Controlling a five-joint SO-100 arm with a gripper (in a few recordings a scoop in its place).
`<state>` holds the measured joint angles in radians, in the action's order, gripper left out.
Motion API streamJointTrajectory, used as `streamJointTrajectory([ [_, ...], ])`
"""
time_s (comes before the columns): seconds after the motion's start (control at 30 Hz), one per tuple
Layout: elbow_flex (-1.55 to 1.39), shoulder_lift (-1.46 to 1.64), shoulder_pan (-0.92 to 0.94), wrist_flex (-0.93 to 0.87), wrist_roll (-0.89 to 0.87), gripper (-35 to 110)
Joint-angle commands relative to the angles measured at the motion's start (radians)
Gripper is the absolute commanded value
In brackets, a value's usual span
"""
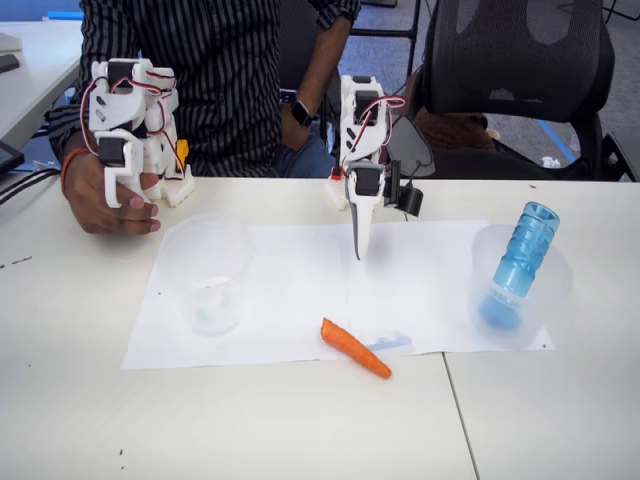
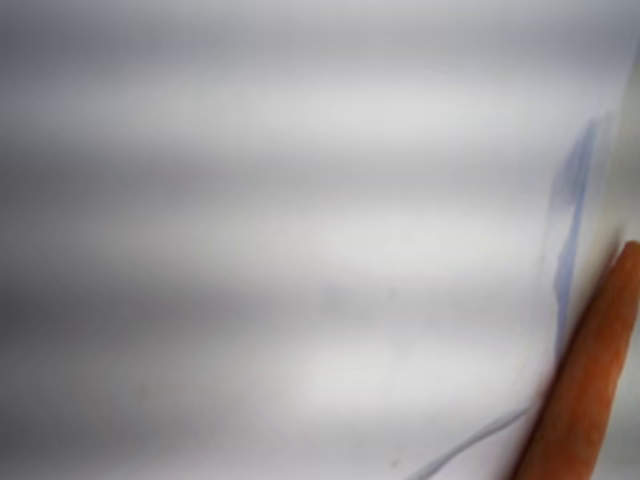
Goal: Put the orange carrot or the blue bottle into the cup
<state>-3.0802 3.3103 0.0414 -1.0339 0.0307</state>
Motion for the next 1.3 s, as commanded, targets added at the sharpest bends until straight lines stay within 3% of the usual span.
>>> streamJointTrajectory([
  [0.0, 0.035, 0.031, 0.0, -0.069, 0.0, 10],
  [0.57, 0.054, 0.029, 0.014, -0.069, -0.055, 10],
  [0.8, 0.244, 0.011, 0.015, -0.067, -0.115, 11],
  [1.0, 0.462, -0.291, 0.018, -0.054, -0.144, 11],
  [1.27, 0.908, -0.821, 0.049, -0.071, -0.453, 11],
])
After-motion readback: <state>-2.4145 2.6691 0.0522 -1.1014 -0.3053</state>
